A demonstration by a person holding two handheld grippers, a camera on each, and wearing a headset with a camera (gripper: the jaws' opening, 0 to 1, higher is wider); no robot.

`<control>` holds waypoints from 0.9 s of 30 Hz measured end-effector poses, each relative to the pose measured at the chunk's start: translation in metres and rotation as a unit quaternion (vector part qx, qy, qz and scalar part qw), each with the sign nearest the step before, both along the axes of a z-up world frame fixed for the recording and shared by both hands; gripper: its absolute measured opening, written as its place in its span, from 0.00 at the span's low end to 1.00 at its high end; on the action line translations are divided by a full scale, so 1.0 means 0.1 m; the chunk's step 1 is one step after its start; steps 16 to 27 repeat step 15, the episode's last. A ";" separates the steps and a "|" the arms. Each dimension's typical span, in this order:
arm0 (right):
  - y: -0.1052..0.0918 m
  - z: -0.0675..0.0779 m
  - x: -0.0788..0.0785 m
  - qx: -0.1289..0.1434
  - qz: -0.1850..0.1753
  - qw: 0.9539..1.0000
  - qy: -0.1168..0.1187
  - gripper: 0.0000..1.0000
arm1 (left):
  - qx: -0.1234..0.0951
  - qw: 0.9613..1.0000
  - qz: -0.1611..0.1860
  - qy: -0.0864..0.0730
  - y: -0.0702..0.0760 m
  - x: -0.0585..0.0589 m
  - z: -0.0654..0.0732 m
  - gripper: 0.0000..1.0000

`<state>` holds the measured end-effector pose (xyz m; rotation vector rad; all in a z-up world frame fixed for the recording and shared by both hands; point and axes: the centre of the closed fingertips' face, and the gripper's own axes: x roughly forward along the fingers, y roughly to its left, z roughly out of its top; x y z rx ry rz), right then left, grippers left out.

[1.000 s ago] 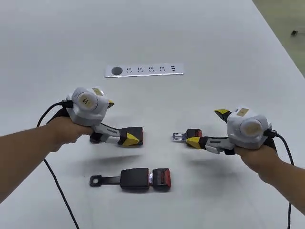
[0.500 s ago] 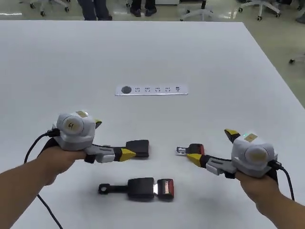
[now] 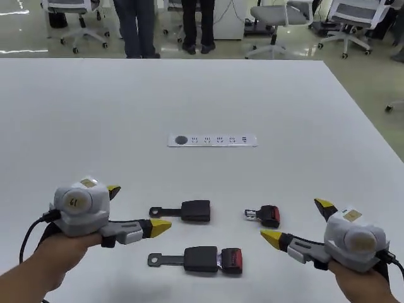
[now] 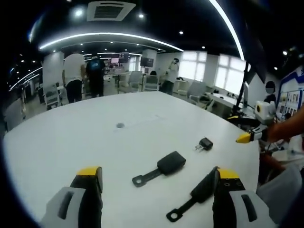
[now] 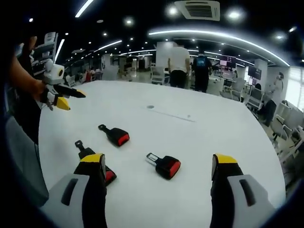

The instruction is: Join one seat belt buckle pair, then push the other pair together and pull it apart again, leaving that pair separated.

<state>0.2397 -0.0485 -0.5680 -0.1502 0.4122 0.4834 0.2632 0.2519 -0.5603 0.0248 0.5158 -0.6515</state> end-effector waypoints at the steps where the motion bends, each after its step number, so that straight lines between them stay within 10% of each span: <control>1: 0.00 -0.01 -0.02 0.000 -0.001 1.000 0.000 0.94 | -0.005 1.000 0.007 -0.002 0.03 -0.03 0.01 1.00; 15: 0.08 0.13 -0.61 0.016 -0.015 1.000 -0.022 0.99 | -0.021 0.999 0.036 -0.009 0.28 -0.74 0.05 1.00; 27: 0.08 0.13 -0.61 0.016 -0.015 1.000 -0.022 0.99 | -0.021 0.999 0.036 -0.009 0.28 -0.74 0.05 1.00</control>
